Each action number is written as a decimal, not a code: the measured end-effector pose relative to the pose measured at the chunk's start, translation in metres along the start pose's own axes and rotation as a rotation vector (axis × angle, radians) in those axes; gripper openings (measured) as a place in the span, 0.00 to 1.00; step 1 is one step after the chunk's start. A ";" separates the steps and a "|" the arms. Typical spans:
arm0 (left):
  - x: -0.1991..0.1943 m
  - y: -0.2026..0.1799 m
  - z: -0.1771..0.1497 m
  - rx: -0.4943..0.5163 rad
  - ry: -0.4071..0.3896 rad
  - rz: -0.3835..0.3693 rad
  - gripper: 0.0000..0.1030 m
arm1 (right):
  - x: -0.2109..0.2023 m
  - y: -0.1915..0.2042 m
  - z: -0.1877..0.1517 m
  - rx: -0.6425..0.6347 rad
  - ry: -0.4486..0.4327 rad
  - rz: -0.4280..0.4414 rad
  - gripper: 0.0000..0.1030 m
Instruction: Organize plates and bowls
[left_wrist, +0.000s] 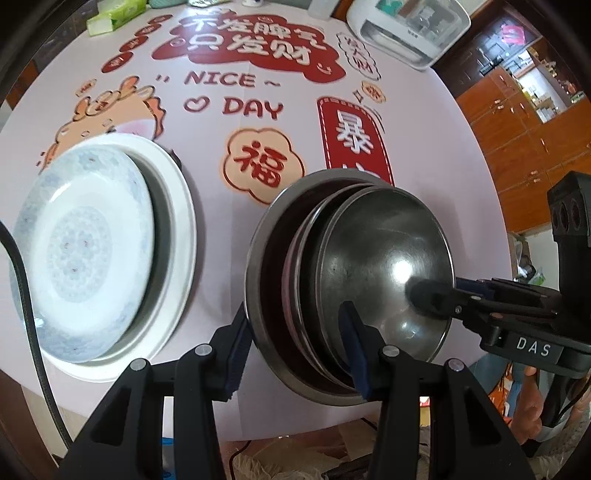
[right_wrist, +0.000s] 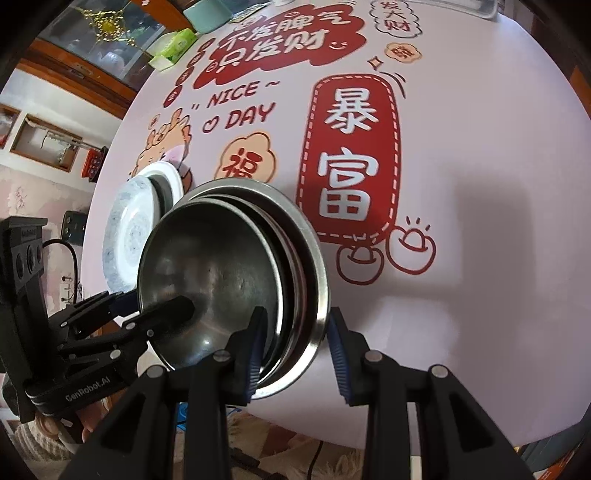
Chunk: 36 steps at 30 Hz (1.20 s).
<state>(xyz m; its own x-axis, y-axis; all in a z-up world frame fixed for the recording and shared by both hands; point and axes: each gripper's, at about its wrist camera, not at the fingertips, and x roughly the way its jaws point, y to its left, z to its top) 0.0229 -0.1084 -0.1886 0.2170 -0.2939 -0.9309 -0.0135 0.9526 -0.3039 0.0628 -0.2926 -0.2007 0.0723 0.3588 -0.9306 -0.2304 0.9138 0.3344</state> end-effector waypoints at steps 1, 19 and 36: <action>-0.004 0.000 0.001 -0.007 -0.010 0.004 0.44 | -0.002 0.002 0.002 -0.009 0.000 0.003 0.32; -0.074 0.054 -0.005 -0.149 -0.201 0.065 0.44 | -0.013 0.087 0.042 -0.209 -0.032 0.034 0.31; -0.098 0.178 0.007 0.018 -0.112 0.061 0.44 | 0.049 0.193 0.033 -0.025 -0.079 0.023 0.31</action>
<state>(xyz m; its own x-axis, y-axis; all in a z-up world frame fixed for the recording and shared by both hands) 0.0061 0.0901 -0.1502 0.3240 -0.2261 -0.9187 -0.0125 0.9699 -0.2431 0.0536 -0.0925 -0.1768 0.1433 0.3944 -0.9077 -0.2569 0.9005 0.3508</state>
